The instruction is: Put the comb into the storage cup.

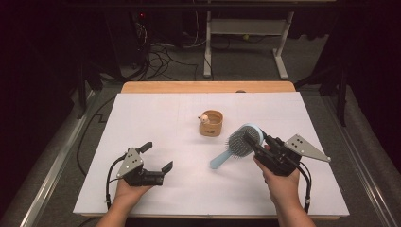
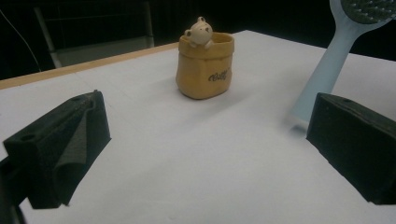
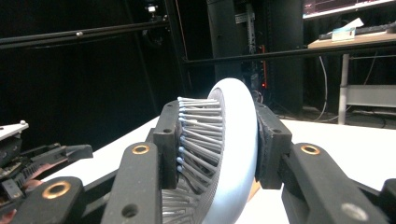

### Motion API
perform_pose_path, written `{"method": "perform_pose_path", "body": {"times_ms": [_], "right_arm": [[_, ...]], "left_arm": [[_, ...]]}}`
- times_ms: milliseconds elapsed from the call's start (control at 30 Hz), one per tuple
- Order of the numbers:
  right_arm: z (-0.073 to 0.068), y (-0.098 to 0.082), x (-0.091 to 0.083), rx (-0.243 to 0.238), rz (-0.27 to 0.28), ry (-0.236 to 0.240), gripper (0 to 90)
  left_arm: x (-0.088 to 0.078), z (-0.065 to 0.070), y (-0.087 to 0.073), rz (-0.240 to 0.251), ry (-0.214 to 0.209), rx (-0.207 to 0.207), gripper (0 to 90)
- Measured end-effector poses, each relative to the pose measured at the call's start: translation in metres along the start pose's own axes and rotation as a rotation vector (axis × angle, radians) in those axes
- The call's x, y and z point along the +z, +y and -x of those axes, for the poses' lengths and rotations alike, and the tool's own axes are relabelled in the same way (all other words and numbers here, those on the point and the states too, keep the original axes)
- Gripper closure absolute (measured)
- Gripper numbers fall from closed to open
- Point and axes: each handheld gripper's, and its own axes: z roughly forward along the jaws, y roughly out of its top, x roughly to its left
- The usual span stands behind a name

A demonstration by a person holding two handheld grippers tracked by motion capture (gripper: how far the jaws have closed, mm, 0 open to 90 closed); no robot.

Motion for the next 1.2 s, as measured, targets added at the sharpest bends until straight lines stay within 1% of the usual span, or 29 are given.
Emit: {"method": "perform_pose_path", "body": {"times_ms": [100, 300, 633, 767, 833, 967, 1067, 1200], "right_arm": [[0.002, 0.0, -0.002, -0.017, -0.001, -0.013, 61.6], [0.008, -0.001, -0.007, -0.031, 0.0, -0.038, 61.5], [0.016, 0.003, -0.015, -0.055, 0.026, -0.071, 61.5], [0.019, 0.003, -0.016, -0.069, 0.027, -0.083, 61.4], [0.019, 0.003, -0.017, -0.067, 0.031, -0.088, 61.4], [0.018, 0.004, -0.017, -0.089, 0.032, -0.1, 61.4], [0.017, 0.003, -0.016, -0.112, 0.034, -0.105, 61.4], [0.016, 0.003, -0.014, -0.122, 0.038, -0.104, 61.4]], "left_arm": [[-0.001, -0.001, 0.001, 0.002, 0.001, -0.005, 0.5], [-0.001, -0.002, -0.001, -0.011, 0.002, 0.008, 0.6], [-0.003, -0.005, 0.002, 0.0, 0.002, 0.002, 0.5], [-0.003, -0.005, 0.002, 0.0, 0.0, 0.007, 0.5], [-0.003, -0.006, 0.002, -0.003, -0.003, 0.011, 0.5], [-0.004, -0.005, 0.001, 0.002, -0.008, 0.011, 0.4], [-0.004, -0.004, 0.001, 0.007, -0.015, 0.007, 0.5], [-0.004, -0.004, 0.003, 0.014, -0.021, -0.007, 0.5]]}}
